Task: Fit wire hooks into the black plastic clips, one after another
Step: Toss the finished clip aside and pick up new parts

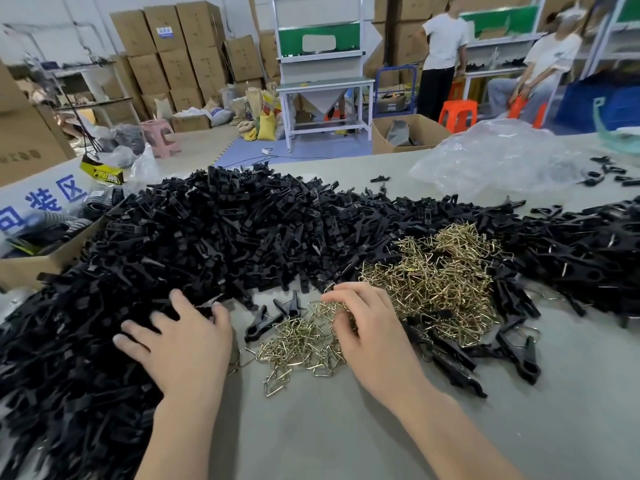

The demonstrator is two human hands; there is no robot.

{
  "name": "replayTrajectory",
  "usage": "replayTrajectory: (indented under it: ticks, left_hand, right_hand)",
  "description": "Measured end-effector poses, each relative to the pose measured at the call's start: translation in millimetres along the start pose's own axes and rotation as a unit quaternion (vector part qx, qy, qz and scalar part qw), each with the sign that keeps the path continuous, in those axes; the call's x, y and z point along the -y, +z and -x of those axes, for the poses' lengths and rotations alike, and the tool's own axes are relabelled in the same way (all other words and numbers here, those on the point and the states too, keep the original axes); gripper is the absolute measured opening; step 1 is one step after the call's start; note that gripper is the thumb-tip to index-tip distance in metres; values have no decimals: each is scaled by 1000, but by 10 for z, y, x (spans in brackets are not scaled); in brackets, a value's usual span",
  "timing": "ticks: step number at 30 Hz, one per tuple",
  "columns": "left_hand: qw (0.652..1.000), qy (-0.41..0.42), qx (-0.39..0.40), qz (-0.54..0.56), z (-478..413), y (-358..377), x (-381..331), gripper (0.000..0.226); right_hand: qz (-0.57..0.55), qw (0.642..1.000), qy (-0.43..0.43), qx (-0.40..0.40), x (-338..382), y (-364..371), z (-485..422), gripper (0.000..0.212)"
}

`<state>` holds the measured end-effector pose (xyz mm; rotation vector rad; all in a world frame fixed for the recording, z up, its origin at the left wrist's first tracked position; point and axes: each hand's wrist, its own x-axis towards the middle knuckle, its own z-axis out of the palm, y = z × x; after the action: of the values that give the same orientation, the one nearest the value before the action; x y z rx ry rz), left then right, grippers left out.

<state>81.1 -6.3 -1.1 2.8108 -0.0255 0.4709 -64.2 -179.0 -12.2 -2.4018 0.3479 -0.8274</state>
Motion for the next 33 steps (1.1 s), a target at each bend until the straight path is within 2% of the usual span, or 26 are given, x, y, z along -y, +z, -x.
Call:
replayTrajectory:
  ticks: [4, 8, 15, 22, 27, 31, 33]
  left_hand:
    - [997, 81, -7, 12, 40, -23, -50, 41]
    - [992, 125, 19, 3, 77, -54, -138, 46]
    - [982, 154, 69, 81, 62, -21, -160, 31]
    - [963, 166, 6, 211, 99, -36, -200, 18]
    - [921, 203, -76, 323, 127, -176, -292, 22]
    - [950, 175, -32, 256, 187, -117, -301, 23]
    - [953, 157, -33, 255, 188, -111, -287, 24]
  right_hand:
    - [0, 1000, -2, -3, -2, 11, 2, 29]
    - [-5, 1000, -5, -6, 7, 14, 3, 33]
    - [-12, 1000, -4, -12, 18, -2, 5, 30]
    - [-17, 1000, -4, -19, 46, -32, 6, 30]
    - [-25, 999, 0, -32, 58, -42, 2, 30]
    - [-36, 999, 7, -35, 67, -66, 1, 30]
    - [-42, 998, 11, -37, 74, -78, 4, 31]
